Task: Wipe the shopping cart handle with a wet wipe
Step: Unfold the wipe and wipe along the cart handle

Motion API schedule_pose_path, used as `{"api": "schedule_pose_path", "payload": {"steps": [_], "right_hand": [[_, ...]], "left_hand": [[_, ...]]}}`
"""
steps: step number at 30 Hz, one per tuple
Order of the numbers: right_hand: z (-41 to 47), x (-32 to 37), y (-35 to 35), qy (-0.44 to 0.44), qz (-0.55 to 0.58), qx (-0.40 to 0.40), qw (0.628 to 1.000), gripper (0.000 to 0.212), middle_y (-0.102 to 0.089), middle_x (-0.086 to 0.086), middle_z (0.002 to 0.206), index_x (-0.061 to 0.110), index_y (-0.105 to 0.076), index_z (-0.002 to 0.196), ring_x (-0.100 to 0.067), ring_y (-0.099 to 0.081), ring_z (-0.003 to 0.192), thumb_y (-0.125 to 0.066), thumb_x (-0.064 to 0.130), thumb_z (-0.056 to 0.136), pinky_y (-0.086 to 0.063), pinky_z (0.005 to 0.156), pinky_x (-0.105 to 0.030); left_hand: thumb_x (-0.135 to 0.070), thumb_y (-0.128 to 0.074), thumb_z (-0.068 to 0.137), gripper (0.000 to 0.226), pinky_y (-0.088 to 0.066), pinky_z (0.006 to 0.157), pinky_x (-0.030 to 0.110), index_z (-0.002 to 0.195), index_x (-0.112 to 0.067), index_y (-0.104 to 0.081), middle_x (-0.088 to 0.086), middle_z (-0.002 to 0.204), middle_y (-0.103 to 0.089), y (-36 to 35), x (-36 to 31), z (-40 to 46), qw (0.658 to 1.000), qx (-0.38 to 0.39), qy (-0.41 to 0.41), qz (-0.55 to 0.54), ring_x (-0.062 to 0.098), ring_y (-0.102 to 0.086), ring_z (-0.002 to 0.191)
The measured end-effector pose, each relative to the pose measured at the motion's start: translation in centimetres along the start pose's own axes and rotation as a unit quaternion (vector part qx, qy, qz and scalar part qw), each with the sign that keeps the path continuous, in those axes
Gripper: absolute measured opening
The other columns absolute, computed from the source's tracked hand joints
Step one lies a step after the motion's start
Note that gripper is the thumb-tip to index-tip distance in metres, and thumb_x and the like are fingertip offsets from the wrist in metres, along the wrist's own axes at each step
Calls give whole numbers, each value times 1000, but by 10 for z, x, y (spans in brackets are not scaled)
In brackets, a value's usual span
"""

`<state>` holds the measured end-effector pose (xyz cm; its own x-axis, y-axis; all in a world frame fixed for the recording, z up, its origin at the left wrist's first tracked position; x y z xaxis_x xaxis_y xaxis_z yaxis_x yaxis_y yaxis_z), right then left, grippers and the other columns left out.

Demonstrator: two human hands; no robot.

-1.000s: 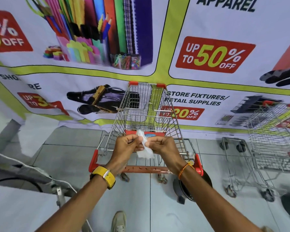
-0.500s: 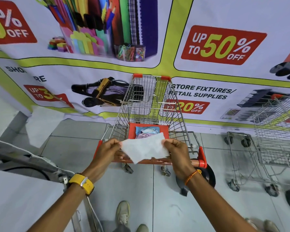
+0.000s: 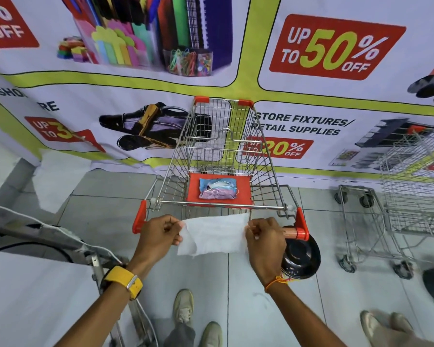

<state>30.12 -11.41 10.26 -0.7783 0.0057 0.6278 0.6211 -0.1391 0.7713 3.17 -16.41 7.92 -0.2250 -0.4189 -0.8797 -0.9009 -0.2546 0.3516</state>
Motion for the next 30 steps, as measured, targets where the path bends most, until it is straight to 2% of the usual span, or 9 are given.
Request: {"api": "schedule_pose_path", "payload": {"steps": [5,8,11,15,17,19,22,25,30], "right_hand": [[-14,21,-22,256,-67,39,964,54,-69,-17,119,4,-69,115,-40,-65,109,-71,-21,67,-62,88,-49],[-27,28,-45,358,-76,114,924,70,-63,-18,140,3,-64,130,-40,-58,132,-67,-25,66,-38,113,-50],[-36,37,-69,362,-69,154,917,71,-51,-10,154,7,-53,143,-30,-43,146,-64,-16,77,-32,120,-43],[-39,54,-94,335,-82,165,924,57,-52,-6,154,17,-49,147,-25,-46,145,-55,8,91,-48,111,-40],[-41,61,-106,323,-113,160,926,50,-57,-2,150,25,-49,145,-24,-52,138,-53,21,95,-45,104,-38],[-43,66,-114,307,-127,147,932,45,-62,1,144,29,-52,141,-24,-57,130,-54,29,96,-39,99,-40],[-49,77,-129,296,-135,127,937,38,-66,3,135,31,-54,137,-23,-60,121,-46,37,101,-37,96,-42],[-55,93,-145,291,-132,117,940,35,-68,4,127,33,-55,135,-25,-62,111,-39,40,104,-38,94,-43],[-67,117,-166,287,-126,74,947,30,-70,3,115,33,-59,128,-27,-63,99,-44,41,104,-43,90,-46]], "left_hand": [[-9,-71,89,10,-62,55,27,81,-3,-74,10,59,-72,-6,-11,4,998,9,-33,60,12,-68,47],[-8,-73,87,9,-61,54,25,79,-4,-76,11,60,-73,-5,-11,7,996,5,-49,78,13,-69,48],[-10,-75,86,7,-55,53,17,80,-8,-78,6,59,-73,-5,-12,9,992,28,-76,100,5,-66,47],[-18,-73,86,10,-47,74,9,80,-14,-81,-2,73,-78,14,-18,17,968,42,-175,174,9,-70,67],[-30,-61,89,24,-49,81,26,90,-15,-80,2,86,-78,40,-17,31,946,-25,-219,237,17,-67,77],[-31,-50,94,36,-43,95,34,112,-12,-75,11,114,-73,57,-10,48,926,-40,-227,300,31,-62,106],[-52,-25,101,66,-18,123,40,145,-8,-49,11,159,-38,55,15,68,930,74,-177,315,29,-26,151],[-86,-6,80,107,-6,127,43,155,-13,-30,-2,167,-16,50,31,76,957,102,-136,233,16,-1,155],[-89,-6,76,109,0,127,41,156,-18,-25,-7,167,-14,51,35,77,968,94,-124,196,11,2,155]]}}
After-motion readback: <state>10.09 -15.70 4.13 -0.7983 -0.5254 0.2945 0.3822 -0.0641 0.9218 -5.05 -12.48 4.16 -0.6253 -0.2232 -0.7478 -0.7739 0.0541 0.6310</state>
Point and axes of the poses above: each hand's wrist, its own z-axis towards the middle knuckle, its own y-axis out of the back of the hand, x = y × z, the point moved 5 cm from there along z, towards the middle knuckle
